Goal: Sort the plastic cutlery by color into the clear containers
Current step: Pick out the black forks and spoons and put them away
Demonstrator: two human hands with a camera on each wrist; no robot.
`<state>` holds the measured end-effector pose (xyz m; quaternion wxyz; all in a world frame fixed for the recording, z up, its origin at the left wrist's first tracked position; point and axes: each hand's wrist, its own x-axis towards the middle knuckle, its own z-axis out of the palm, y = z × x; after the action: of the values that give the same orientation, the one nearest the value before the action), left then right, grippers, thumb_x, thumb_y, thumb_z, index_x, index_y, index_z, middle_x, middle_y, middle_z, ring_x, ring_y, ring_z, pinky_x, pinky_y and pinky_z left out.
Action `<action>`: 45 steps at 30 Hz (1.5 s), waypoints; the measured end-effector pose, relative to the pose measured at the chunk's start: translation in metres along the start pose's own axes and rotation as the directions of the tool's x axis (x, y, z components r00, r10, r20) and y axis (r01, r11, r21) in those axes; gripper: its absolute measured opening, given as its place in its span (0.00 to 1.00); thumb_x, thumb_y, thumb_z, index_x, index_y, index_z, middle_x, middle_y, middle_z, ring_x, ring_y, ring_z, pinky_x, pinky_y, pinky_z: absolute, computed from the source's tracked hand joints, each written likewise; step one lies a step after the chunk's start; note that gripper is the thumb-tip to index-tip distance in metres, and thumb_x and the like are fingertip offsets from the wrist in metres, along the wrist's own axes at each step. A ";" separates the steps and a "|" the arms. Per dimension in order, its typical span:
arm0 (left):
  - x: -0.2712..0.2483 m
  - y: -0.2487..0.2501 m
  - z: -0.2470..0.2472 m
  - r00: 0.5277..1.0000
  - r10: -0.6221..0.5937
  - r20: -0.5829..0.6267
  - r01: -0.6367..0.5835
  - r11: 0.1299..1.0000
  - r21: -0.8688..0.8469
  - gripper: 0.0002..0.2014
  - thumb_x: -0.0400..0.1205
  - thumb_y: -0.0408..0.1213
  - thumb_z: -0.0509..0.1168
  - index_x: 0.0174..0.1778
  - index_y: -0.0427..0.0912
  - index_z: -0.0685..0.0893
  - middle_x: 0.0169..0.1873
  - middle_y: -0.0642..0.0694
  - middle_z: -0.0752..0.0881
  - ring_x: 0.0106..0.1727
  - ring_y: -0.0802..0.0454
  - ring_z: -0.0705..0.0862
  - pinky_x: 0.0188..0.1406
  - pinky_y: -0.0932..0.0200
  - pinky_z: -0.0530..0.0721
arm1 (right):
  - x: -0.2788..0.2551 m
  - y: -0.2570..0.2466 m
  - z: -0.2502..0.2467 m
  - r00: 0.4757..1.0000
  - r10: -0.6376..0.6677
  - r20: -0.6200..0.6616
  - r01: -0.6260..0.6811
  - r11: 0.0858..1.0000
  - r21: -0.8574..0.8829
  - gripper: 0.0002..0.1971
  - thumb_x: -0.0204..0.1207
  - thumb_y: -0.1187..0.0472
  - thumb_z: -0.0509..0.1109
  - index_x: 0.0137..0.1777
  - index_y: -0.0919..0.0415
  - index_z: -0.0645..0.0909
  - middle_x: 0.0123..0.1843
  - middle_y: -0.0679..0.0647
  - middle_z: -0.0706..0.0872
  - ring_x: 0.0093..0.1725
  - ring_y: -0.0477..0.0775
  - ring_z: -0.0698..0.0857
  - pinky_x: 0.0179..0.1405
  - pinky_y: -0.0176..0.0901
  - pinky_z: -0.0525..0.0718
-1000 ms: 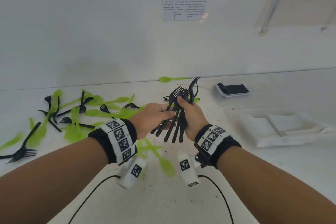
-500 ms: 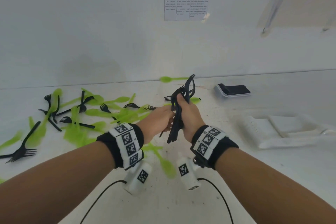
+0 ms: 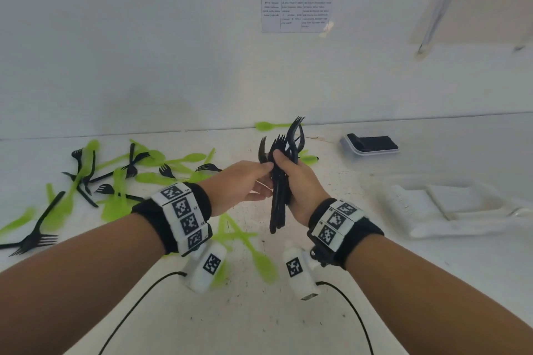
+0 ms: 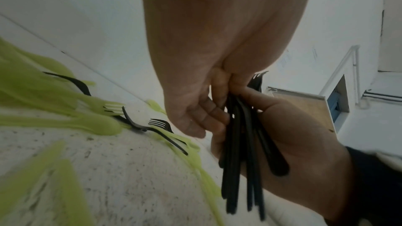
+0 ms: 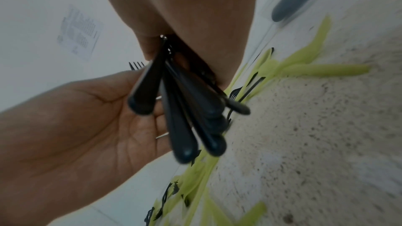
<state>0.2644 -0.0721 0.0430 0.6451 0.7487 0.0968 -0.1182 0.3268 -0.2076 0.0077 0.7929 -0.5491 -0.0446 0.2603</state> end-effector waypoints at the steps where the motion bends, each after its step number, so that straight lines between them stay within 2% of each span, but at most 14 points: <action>1: -0.001 -0.001 0.000 1.000 0.006 -0.010 -0.006 1.000 -0.011 0.16 0.92 0.46 0.58 0.52 0.40 0.86 0.46 0.42 0.85 0.47 0.49 0.83 0.67 0.47 0.84 | 0.000 0.000 0.001 1.000 0.003 0.005 -0.003 1.000 0.007 0.14 0.86 0.51 0.70 0.63 0.60 0.87 0.51 0.54 0.90 0.48 0.54 0.86 0.53 0.49 0.85; 6: -0.005 0.006 0.000 0.998 -0.010 0.058 0.008 0.999 0.047 0.10 0.85 0.42 0.62 0.45 0.41 0.82 0.39 0.45 0.82 0.40 0.51 0.79 0.62 0.50 0.84 | -0.002 0.006 -0.001 0.999 0.003 0.050 0.000 0.998 -0.066 0.19 0.87 0.46 0.66 0.64 0.59 0.89 0.55 0.60 0.91 0.49 0.55 0.86 0.54 0.46 0.85; 12: -0.005 0.008 0.006 1.000 -0.016 0.007 0.014 0.983 0.184 0.11 0.88 0.39 0.60 0.40 0.44 0.82 0.38 0.49 0.79 0.41 0.52 0.75 0.67 0.43 0.85 | -0.001 0.005 0.006 1.000 0.003 0.019 -0.004 0.999 0.047 0.20 0.89 0.49 0.65 0.63 0.68 0.85 0.38 0.57 0.86 0.29 0.52 0.82 0.32 0.42 0.83; 15: -0.006 0.010 0.008 0.999 0.013 -0.036 -0.010 0.997 0.071 0.13 0.84 0.51 0.65 0.49 0.44 0.85 0.43 0.48 0.80 0.44 0.51 0.78 0.68 0.45 0.84 | 0.002 0.003 0.006 0.999 0.006 0.035 -0.008 0.998 0.066 0.20 0.88 0.48 0.66 0.65 0.65 0.85 0.48 0.57 0.90 0.45 0.56 0.89 0.49 0.51 0.89; 18: -0.005 0.011 0.013 0.996 0.085 0.012 -0.084 0.993 -0.089 0.12 0.89 0.42 0.61 0.63 0.43 0.85 0.52 0.46 0.88 0.55 0.50 0.87 0.68 0.48 0.84 | 0.002 0.001 0.008 0.998 0.016 0.065 -0.021 0.996 0.084 0.20 0.88 0.47 0.66 0.70 0.59 0.85 0.64 0.61 0.90 0.63 0.66 0.89 0.66 0.65 0.87; 21: -0.001 0.011 0.016 0.990 0.138 -0.026 -0.140 0.988 -0.060 0.12 0.91 0.33 0.57 0.66 0.41 0.83 0.54 0.45 0.88 0.54 0.54 0.89 0.63 0.51 0.85 | 0.001 -0.001 0.007 0.993 0.039 0.113 -0.051 0.993 0.106 0.18 0.89 0.50 0.64 0.71 0.56 0.85 0.68 0.61 0.88 0.61 0.64 0.89 0.70 0.67 0.83; 25: -0.001 0.005 0.012 0.991 0.122 0.052 -0.124 0.992 0.035 0.14 0.89 0.33 0.59 0.66 0.34 0.84 0.66 0.30 0.79 0.65 0.38 0.86 0.68 0.40 0.85 | 0.001 0.004 0.001 0.989 0.051 0.136 -0.057 0.997 0.047 0.17 0.89 0.52 0.64 0.71 0.57 0.85 0.69 0.62 0.88 0.60 0.60 0.87 0.73 0.65 0.80; 31: 0.007 0.003 0.018 0.994 0.099 0.042 -0.098 0.995 -0.021 0.17 0.88 0.33 0.60 0.74 0.39 0.77 0.65 0.39 0.87 0.60 0.50 0.89 0.64 0.51 0.87 | 0.000 0.003 0.000 0.994 0.062 0.091 -0.061 0.998 -0.011 0.15 0.89 0.51 0.64 0.67 0.58 0.85 0.60 0.58 0.91 0.59 0.59 0.90 0.71 0.67 0.83; 33: 0.008 0.002 0.021 0.994 0.102 0.026 -0.100 0.993 -0.055 0.15 0.90 0.32 0.58 0.72 0.38 0.79 0.58 0.39 0.88 0.55 0.50 0.88 0.61 0.52 0.87 | 0.001 0.003 0.001 0.997 0.048 0.064 -0.045 0.998 -0.050 0.15 0.89 0.50 0.64 0.66 0.57 0.85 0.59 0.58 0.92 0.57 0.59 0.91 0.67 0.66 0.86; 35: 0.009 0.004 0.023 0.995 0.097 0.008 -0.095 0.989 -0.115 0.12 0.90 0.32 0.57 0.67 0.33 0.79 0.48 0.39 0.85 0.49 0.47 0.86 0.57 0.49 0.86 | 0.003 0.002 0.000 0.998 0.041 0.039 -0.039 0.998 -0.047 0.15 0.89 0.51 0.65 0.65 0.59 0.84 0.53 0.61 0.91 0.45 0.59 0.91 0.53 0.60 0.90; 38: 0.011 0.006 0.019 0.998 0.013 -0.058 -0.027 0.967 -0.254 0.04 0.90 0.33 0.57 0.59 0.38 0.74 0.41 0.42 0.78 0.39 0.46 0.82 0.45 0.51 0.85 | 0.004 -0.002 -0.008 0.992 0.021 -0.125 -0.023 1.000 -0.013 0.07 0.86 0.63 0.63 0.61 0.56 0.73 0.45 0.59 0.79 0.27 0.51 0.75 0.27 0.44 0.77; 40: 0.010 0.005 0.016 0.997 -0.048 -0.065 0.026 0.952 -0.305 0.04 0.89 0.34 0.57 0.58 0.41 0.72 0.36 0.45 0.78 0.30 0.48 0.78 0.34 0.55 0.79 | 0.007 -0.001 -0.017 0.974 -0.037 -0.223 0.000 0.986 -0.164 0.12 0.84 0.64 0.62 0.63 0.54 0.65 0.43 0.57 0.75 0.29 0.50 0.73 0.27 0.45 0.73; 42: 0.010 0.001 0.013 0.996 -0.064 -0.064 0.042 0.954 -0.296 0.05 0.88 0.33 0.57 0.59 0.41 0.73 0.33 0.47 0.77 0.28 0.51 0.72 0.31 0.57 0.72 | 0.004 0.000 -0.021 0.977 -0.093 -0.193 0.020 0.937 -0.349 0.13 0.86 0.57 0.63 0.65 0.52 0.65 0.41 0.55 0.76 0.30 0.50 0.74 0.27 0.44 0.72; 45: 0.011 -0.003 0.015 0.995 -0.073 -0.069 0.048 0.947 -0.317 0.07 0.86 0.32 0.57 0.58 0.41 0.75 0.30 0.48 0.75 0.28 0.52 0.68 0.30 0.57 0.69 | 0.000 0.002 -0.021 0.981 -0.183 -0.062 0.136 0.883 -0.449 0.09 0.88 0.48 0.66 0.55 0.51 0.80 0.40 0.52 0.80 0.27 0.50 0.72 0.27 0.41 0.73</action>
<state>0.2736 -0.0864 0.0348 0.7478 0.6372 0.1630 -0.0909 0.3337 -0.2253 -0.0025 0.6674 -0.7219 -0.1067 0.1486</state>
